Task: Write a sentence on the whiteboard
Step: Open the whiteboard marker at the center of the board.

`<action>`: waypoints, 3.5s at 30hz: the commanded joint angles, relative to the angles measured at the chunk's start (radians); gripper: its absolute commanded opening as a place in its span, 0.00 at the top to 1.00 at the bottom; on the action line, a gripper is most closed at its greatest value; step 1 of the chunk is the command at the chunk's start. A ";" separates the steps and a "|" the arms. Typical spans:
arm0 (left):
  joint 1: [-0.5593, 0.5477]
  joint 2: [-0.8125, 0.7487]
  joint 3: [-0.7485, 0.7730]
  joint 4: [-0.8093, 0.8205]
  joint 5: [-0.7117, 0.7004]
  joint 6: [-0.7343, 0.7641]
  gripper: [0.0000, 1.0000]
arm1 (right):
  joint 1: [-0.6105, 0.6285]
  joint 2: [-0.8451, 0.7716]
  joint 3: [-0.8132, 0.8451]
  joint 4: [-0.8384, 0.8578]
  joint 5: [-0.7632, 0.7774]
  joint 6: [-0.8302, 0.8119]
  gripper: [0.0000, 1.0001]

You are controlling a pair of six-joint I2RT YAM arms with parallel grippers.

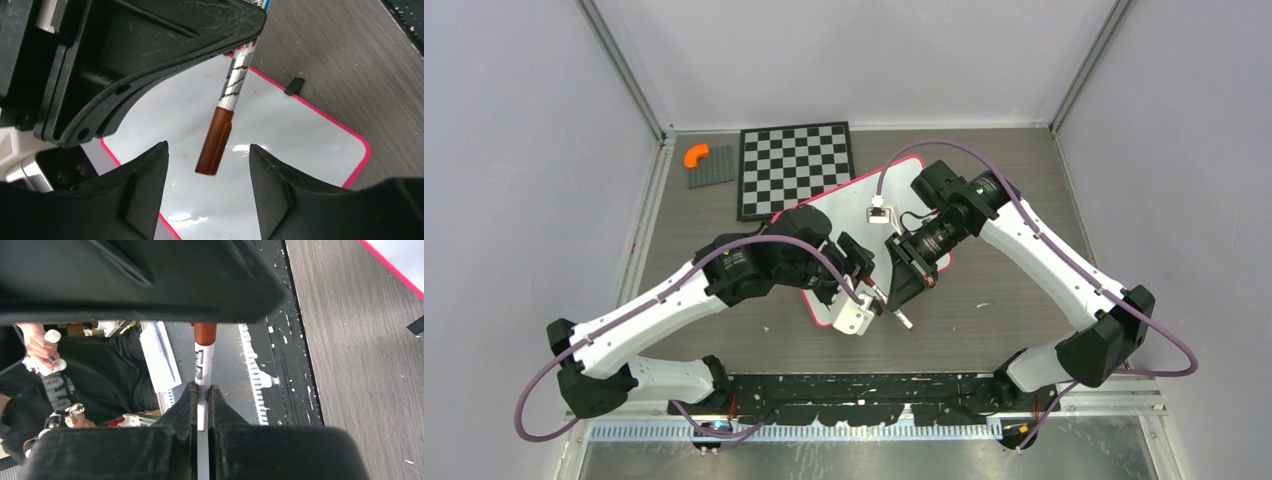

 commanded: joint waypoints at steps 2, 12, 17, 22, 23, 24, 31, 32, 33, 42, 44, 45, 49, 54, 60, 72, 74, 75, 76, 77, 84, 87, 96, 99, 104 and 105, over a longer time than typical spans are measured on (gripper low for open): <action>-0.039 0.007 -0.017 0.111 -0.064 0.066 0.44 | 0.010 0.005 0.005 -0.011 -0.066 0.012 1.00; -0.066 0.018 0.004 0.062 -0.088 -0.042 0.95 | 0.009 0.000 0.030 0.023 0.006 0.043 0.62; -0.063 0.012 0.021 0.000 -0.088 -0.219 1.00 | -0.071 -0.011 0.036 0.091 0.097 0.105 0.20; -0.013 0.028 0.057 -0.061 -0.034 -0.415 1.00 | -0.263 -0.063 0.060 0.152 0.008 0.104 0.18; 0.006 0.033 0.062 -0.068 -0.020 -0.454 1.00 | -0.292 -0.086 0.051 0.198 0.017 0.136 0.18; 0.027 0.039 0.069 -0.074 -0.004 -0.499 1.00 | -0.310 -0.117 0.036 0.264 0.070 0.207 0.17; 0.174 0.110 0.160 -0.145 0.164 -0.752 1.00 | -0.331 -0.151 0.045 0.311 0.155 0.293 0.17; 0.182 0.121 0.172 -0.153 0.182 -0.778 1.00 | -0.331 -0.148 0.042 0.316 0.096 0.290 0.17; 0.191 0.134 0.185 -0.162 0.200 -0.800 1.00 | -0.331 -0.149 0.038 0.329 0.048 0.291 0.16; 0.263 0.170 0.236 -0.100 0.282 -0.939 1.00 | -0.276 -0.116 0.022 0.385 -0.049 0.341 0.17; 0.281 0.178 0.237 -0.087 0.298 -0.963 1.00 | -0.251 -0.120 0.015 0.423 -0.058 0.374 0.19; 0.288 0.183 0.238 -0.086 0.306 -0.967 1.00 | -0.236 -0.119 0.014 0.431 -0.059 0.384 0.21; 0.291 0.198 0.240 -0.078 0.324 -0.984 1.00 | -0.204 -0.112 0.021 0.449 -0.062 0.405 0.34; 0.291 0.208 0.237 -0.041 0.351 -1.035 1.00 | -0.183 -0.111 0.022 0.489 -0.065 0.448 0.42; 0.292 0.228 0.253 -0.029 0.379 -1.068 1.00 | -0.172 -0.111 0.016 0.505 -0.064 0.461 0.45; 0.293 0.253 0.279 -0.038 0.403 -1.070 1.00 | -0.157 -0.114 0.007 0.506 -0.086 0.459 0.67; 0.294 0.258 0.287 -0.050 0.407 -1.054 1.00 | -0.153 -0.114 0.004 0.500 -0.087 0.450 0.71; 0.294 0.261 0.291 -0.054 0.410 -1.052 1.00 | -0.151 -0.115 0.003 0.496 -0.087 0.448 0.74; 0.294 0.264 0.294 -0.056 0.410 -1.050 1.00 | -0.149 -0.114 0.002 0.494 -0.087 0.445 0.77; 0.294 0.266 0.296 -0.062 0.415 -1.048 1.00 | -0.146 -0.115 0.002 0.491 -0.091 0.442 0.78; 0.296 0.276 0.309 -0.083 0.438 -1.031 1.00 | -0.134 -0.117 0.004 0.469 -0.117 0.416 0.79; 0.301 0.283 0.320 -0.100 0.447 -1.016 1.00 | -0.125 -0.115 0.007 0.444 -0.129 0.391 0.79; 0.308 0.300 0.342 -0.128 0.466 -1.002 1.00 | -0.112 -0.119 0.008 0.392 -0.130 0.343 0.75; 0.309 0.310 0.353 -0.139 0.474 -0.997 1.00 | -0.109 -0.118 0.010 0.384 -0.128 0.336 0.78; 0.310 0.311 0.351 -0.141 0.464 -1.005 1.00 | -0.111 -0.118 0.018 0.396 -0.110 0.351 1.00; 0.311 0.307 0.350 -0.141 0.460 -1.005 1.00 | -0.110 -0.118 0.018 0.399 -0.100 0.356 1.00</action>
